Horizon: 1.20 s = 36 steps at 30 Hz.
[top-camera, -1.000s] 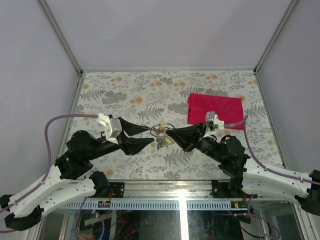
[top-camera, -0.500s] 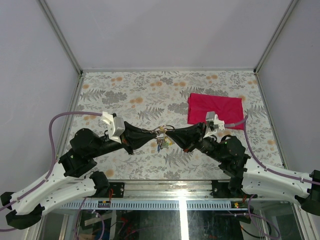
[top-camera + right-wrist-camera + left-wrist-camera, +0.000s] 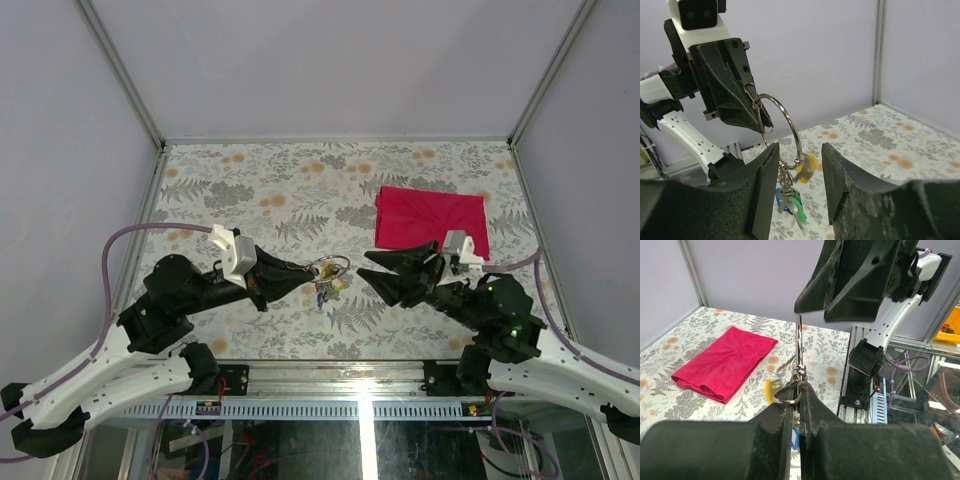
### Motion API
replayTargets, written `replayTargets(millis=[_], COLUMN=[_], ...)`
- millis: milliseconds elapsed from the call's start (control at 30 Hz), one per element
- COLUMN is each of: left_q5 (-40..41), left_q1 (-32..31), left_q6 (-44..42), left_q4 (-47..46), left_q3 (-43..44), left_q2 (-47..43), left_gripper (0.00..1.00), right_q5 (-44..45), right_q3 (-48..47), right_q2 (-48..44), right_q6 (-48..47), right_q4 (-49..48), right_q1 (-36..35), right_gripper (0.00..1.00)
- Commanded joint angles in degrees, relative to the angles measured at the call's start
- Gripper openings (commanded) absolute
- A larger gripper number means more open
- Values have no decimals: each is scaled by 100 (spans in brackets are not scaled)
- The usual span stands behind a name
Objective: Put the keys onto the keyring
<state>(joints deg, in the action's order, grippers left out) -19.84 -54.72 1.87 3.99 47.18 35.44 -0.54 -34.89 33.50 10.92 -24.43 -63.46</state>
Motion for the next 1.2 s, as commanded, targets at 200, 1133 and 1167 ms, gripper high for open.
replayTargets(millis=[200, 1133, 1167], left_q5=[-1080, -1748, -1710], left_q1=[-32, -36, -33], left_q6=[-763, -1461, -1502], left_q4=[684, 1661, 1685], left_q3=[714, 1212, 1222], left_q2=[144, 420, 426], left_gripper=[0, 0, 0], right_q5=[-378, -2973, -3038], right_q3=[-1418, -1893, -1857], right_q2=[-225, 1275, 1278], right_q6=[-1222, -963, -896], right_q4=[2559, 1818, 1713], right_q1=[17, 14, 13], right_gripper=[43, 56, 56])
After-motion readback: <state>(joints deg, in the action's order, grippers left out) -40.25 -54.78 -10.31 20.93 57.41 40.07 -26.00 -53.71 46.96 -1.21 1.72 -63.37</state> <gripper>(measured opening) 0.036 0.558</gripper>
